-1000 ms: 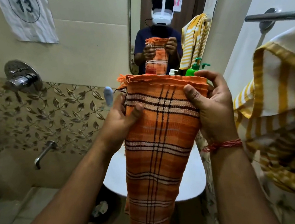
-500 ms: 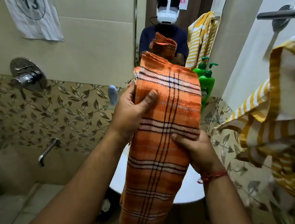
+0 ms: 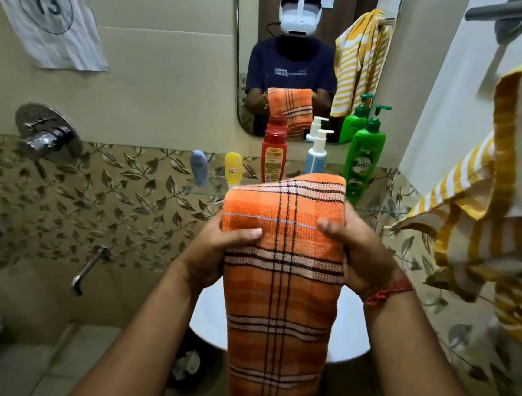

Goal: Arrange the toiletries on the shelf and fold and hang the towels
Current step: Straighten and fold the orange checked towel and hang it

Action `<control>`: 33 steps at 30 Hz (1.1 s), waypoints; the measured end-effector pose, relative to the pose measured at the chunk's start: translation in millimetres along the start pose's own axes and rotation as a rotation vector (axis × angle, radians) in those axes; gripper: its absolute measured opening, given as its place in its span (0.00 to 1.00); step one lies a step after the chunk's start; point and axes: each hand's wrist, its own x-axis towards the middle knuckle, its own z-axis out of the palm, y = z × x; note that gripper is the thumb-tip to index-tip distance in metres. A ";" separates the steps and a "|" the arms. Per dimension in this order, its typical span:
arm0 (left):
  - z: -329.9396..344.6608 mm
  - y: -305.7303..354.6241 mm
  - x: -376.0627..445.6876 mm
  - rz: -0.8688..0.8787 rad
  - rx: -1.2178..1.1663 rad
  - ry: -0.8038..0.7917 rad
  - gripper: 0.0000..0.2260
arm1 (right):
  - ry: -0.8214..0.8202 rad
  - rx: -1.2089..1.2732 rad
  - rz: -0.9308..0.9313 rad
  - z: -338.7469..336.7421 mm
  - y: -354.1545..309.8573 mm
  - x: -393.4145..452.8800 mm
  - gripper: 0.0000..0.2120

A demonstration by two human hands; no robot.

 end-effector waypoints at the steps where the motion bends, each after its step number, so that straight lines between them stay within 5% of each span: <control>1: 1.3 1.0 3.6 0.015 0.026 0.020 0.23 | -0.001 -0.029 0.010 -2.5 3.6 -2.3 0.28; 5: -2.0 5.7 17.6 0.070 0.052 0.083 0.27 | 0.123 -0.095 -0.013 -5.6 10.7 3.2 0.28; 9: -7.9 3.0 15.9 -0.152 0.059 -0.085 0.39 | 0.211 -0.023 -0.048 -4.5 0.3 17.9 0.25; 14: -8.0 -8.7 31.1 -0.030 0.056 0.094 0.28 | 0.085 0.233 -0.089 -19.9 -5.7 17.7 0.24; 16: 2.2 -6.4 42.2 0.030 0.048 0.175 0.22 | 0.056 0.152 -0.063 -26.7 1.0 10.6 0.27; 21: 12.2 -0.9 61.3 0.095 0.030 0.226 0.18 | 0.169 -0.174 -0.041 -28.9 13.5 10.5 0.25; 25: -8.5 -3.2 59.3 -0.057 0.206 0.115 0.23 | 0.358 -0.186 -0.054 -26.0 8.4 26.3 0.18; 29: -17.2 -3.9 70.1 -0.056 0.458 0.317 0.19 | 0.489 -0.182 0.013 -26.6 10.2 37.0 0.16; 33: -9.6 -7.4 78.6 -0.006 0.436 0.484 0.25 | 0.448 -0.126 0.052 -27.8 7.1 37.1 0.18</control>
